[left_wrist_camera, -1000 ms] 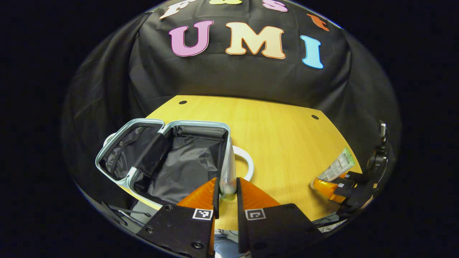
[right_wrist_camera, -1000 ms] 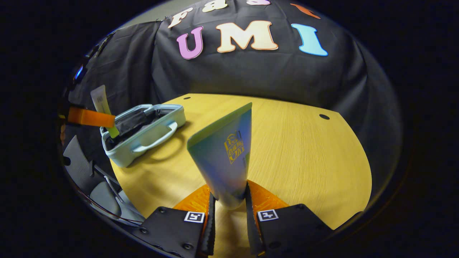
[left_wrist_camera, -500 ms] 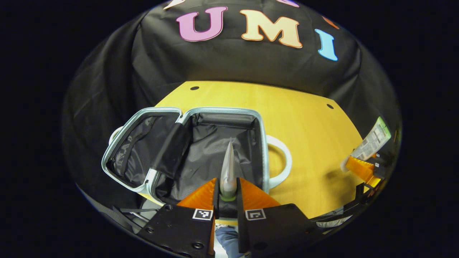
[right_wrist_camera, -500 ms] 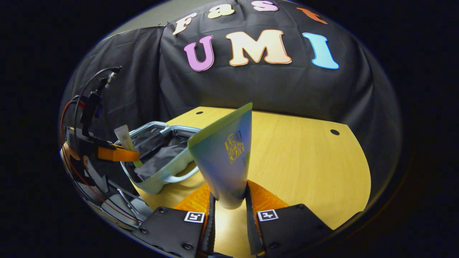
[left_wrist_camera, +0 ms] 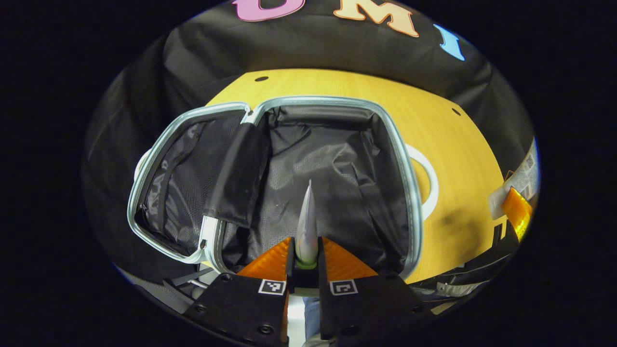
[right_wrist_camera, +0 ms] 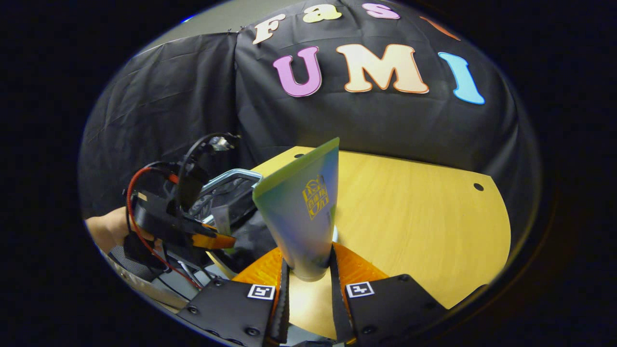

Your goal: First open the suitcase, pack the skin care products into it, and then close the suitcase.

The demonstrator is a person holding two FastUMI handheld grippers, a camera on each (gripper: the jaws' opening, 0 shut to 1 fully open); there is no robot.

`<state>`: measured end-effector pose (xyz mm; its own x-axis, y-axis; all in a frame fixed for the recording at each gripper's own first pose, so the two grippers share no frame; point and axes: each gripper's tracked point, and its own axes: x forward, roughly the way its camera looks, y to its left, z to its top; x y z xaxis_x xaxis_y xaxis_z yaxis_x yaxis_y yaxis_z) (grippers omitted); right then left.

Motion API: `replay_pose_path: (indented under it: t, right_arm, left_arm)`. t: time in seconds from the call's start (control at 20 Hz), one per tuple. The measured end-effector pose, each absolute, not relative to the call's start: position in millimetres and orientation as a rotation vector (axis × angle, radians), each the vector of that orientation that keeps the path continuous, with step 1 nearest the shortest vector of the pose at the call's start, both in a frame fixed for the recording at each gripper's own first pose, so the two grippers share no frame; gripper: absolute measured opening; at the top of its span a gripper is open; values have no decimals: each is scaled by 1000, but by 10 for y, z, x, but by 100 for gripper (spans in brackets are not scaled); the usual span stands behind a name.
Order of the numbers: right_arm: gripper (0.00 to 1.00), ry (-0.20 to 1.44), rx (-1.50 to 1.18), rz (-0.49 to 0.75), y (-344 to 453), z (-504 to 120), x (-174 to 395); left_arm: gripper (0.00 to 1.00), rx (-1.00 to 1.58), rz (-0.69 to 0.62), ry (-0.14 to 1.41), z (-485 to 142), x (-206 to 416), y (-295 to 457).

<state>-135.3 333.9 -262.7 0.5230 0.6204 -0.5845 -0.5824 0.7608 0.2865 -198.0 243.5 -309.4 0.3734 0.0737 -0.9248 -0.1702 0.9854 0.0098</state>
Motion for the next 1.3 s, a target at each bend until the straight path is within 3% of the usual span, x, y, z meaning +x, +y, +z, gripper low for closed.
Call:
replay_pose_path:
  t: [0.3, 0.45, 0.5, 0.55, 0.6, 0.7, 0.75, 0.8, 1.0, 1.2, 1.25, 1.3]
  right_arm:
    - [39, 813, 80, 771, 3831, -2696, -1593]
    - [35, 868, 56, 810, 3981, -2801, -1724]
    - [39, 887, 59, 816, 4042, -2842, -1768]
    - [35, 910, 64, 820, 4099, -2880, -1800]
    - [39, 935, 70, 825, 4159, -2931, -1839]
    - [35, 983, 63, 818, 4256, -3054, -1891]
    - [39, 1009, 66, 811, 4298, -3117, -1916]
    - [35, 1032, 74, 804, 4343, -3181, -1934]
    - [39, 1106, 71, 746, 4500, -3451, -1967]
    - [35, 1148, 39, 676, 4627, -3615, -1958]
    - [39, 1160, 33, 658, 4657, -3652, -1945]
    - [35, 1176, 29, 641, 4679, -3684, -1946]
  left_arm:
    - [18, -88, 111, 1209, -3208, -1944, 2538]
    - [18, -109, 91, 1210, -3225, -1944, 2533]
    - [20, -117, 78, 1198, -3207, -1929, 2527]
    - [19, -129, 68, 1180, -3198, -1897, 2527]
    - [23, -142, 66, 1159, -3099, -1872, 2539]
    - [37, -183, 62, 1076, -2915, -1735, 2568]
    - [42, -199, 50, 1059, -2823, -1692, 2583]
    - [43, -203, 46, 1026, -2759, -1650, 2634]
    - [46, -194, 66, 973, -2572, -1577, 2951]
    - [52, -227, 83, 893, -2381, -1516, 3280]
    - [54, -220, 99, 877, -2344, -1500, 3394]
    - [66, -214, 104, 853, -2289, -1501, 3493]
